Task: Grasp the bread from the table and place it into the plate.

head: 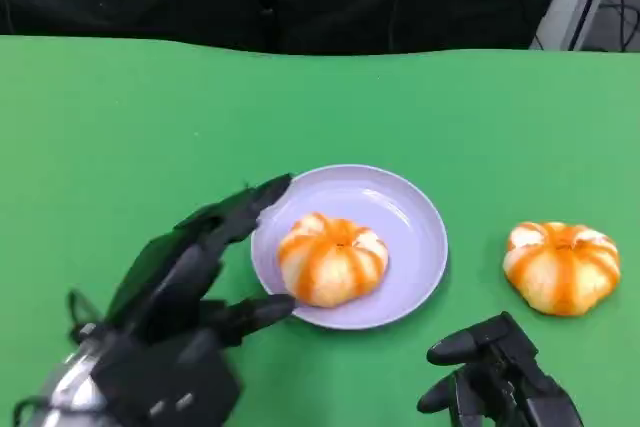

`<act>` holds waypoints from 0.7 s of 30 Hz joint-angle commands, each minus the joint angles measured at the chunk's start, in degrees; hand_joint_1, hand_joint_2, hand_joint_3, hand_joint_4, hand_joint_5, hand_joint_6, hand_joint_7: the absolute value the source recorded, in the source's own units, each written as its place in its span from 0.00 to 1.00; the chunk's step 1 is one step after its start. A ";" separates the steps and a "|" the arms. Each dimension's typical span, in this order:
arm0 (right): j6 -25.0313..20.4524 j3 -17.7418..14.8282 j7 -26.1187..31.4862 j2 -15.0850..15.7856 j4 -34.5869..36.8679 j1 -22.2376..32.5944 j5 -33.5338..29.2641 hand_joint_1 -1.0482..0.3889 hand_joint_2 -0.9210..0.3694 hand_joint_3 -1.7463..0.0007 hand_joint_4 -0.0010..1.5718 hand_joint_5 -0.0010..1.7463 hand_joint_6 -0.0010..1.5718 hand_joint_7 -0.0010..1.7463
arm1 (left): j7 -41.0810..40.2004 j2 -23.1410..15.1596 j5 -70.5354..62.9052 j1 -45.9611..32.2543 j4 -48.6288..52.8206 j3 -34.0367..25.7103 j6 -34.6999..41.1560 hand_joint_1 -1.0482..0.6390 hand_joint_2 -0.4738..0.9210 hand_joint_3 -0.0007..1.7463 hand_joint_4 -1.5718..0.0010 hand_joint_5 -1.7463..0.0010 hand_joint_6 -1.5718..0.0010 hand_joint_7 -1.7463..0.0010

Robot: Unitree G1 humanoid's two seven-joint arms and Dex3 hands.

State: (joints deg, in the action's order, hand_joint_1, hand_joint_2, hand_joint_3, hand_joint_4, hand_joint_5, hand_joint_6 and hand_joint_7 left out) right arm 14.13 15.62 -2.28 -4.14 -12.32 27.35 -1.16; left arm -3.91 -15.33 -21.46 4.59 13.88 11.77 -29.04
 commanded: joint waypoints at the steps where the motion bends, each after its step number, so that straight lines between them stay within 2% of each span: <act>1: -0.13 -0.57 0.28 0.46 -0.79 0.36 0.40 0.55 0.00 0.45 0.13 1.00 0.05 1.00 | -2.02 -1.56 2.48 -4.89 -1.99 -4.21 -5.63 0.31 1.00 0.21 0.72 0.83 0.77 0.90; 3: -0.05 -0.67 0.18 0.52 -0.88 0.46 0.64 0.55 0.00 0.45 0.13 1.00 0.05 1.00 | -2.10 -0.54 5.50 -7.47 -2.28 -6.01 -8.05 0.31 1.00 0.20 0.70 0.82 0.75 0.90; 4: 0.05 -0.71 0.14 0.56 -0.91 0.51 0.73 0.55 0.00 0.45 0.13 1.00 0.05 1.00 | -2.04 0.23 7.57 -8.70 -2.16 -6.86 -9.46 0.35 1.00 0.18 0.63 0.78 0.67 0.88; 7: 0.09 -0.81 0.00 0.64 -1.08 0.60 0.87 0.55 0.00 0.45 0.13 1.00 0.06 1.00 | -1.57 2.61 12.63 -11.26 -1.54 -8.38 -12.50 0.38 1.00 0.16 0.56 0.74 0.59 0.85; 8: 0.10 -0.86 -0.03 0.69 -1.14 0.60 0.85 0.55 0.00 0.45 0.13 1.00 0.06 1.00 | -1.57 4.12 15.11 -12.49 -1.25 -8.85 -13.73 0.41 1.00 0.15 0.53 0.69 0.54 0.84; 9: 0.10 -0.93 -0.09 0.78 -1.20 0.57 0.79 0.55 0.00 0.45 0.13 1.00 0.05 1.00 | -0.99 5.59 18.10 -13.61 -0.83 -9.09 -15.01 0.45 1.00 0.16 0.52 0.55 0.47 0.82; 10: 0.11 -0.98 -0.13 0.84 -1.24 0.55 0.75 0.55 0.00 0.45 0.13 1.00 0.05 1.00 | -0.37 6.56 20.10 -14.27 -0.51 -9.29 -15.87 0.50 0.99 0.20 0.53 0.45 0.45 0.75; 11: 0.25 -1.14 -0.23 1.03 -1.16 0.46 0.67 0.55 0.00 0.45 0.13 1.00 0.05 1.00 | 1.83 7.40 24.18 -15.28 -1.13 -8.90 -14.84 0.52 0.96 0.26 0.54 0.38 0.46 0.67; 12: 0.40 -1.29 -0.36 1.20 -1.09 0.40 0.66 0.55 0.00 0.45 0.13 1.00 0.05 1.00 | 3.75 8.03 27.39 -16.09 -1.78 -8.63 -13.73 0.55 0.93 0.35 0.53 0.30 0.47 0.54; 13: 0.55 -1.43 -0.49 1.34 -1.01 0.36 0.70 0.55 0.00 0.45 0.12 1.00 0.05 1.00 | 5.32 8.48 29.71 -16.75 -2.47 -8.54 -12.60 0.56 0.91 0.39 0.52 0.27 0.47 0.48; 15: 1.22 -1.79 -0.77 1.67 -0.39 0.04 0.71 0.54 0.00 0.46 0.12 1.00 0.04 1.00 | 7.37 9.14 32.03 -17.88 -3.63 -8.79 -11.09 0.58 0.88 0.45 0.50 0.22 0.47 0.41; 17: 1.82 -2.20 -1.25 2.04 0.30 -0.42 0.82 0.54 0.00 0.45 0.12 1.00 0.04 1.00 | 8.32 9.83 31.91 -17.78 -2.85 -9.52 -12.05 0.60 0.82 0.55 0.47 0.15 0.47 0.32; 21: 1.98 -2.38 -1.50 1.99 0.91 -0.95 0.78 0.55 0.00 0.44 0.13 1.00 0.04 1.00 | 9.29 11.23 31.02 -16.51 0.03 -11.16 -14.03 0.59 0.77 0.61 0.49 0.08 0.49 0.21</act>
State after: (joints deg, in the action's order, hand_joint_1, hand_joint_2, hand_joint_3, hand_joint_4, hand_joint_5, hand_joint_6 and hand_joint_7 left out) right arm 15.37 13.85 -3.68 -2.64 -11.87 26.72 -0.95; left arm 4.48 -4.37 9.45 -12.70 12.31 2.02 -41.59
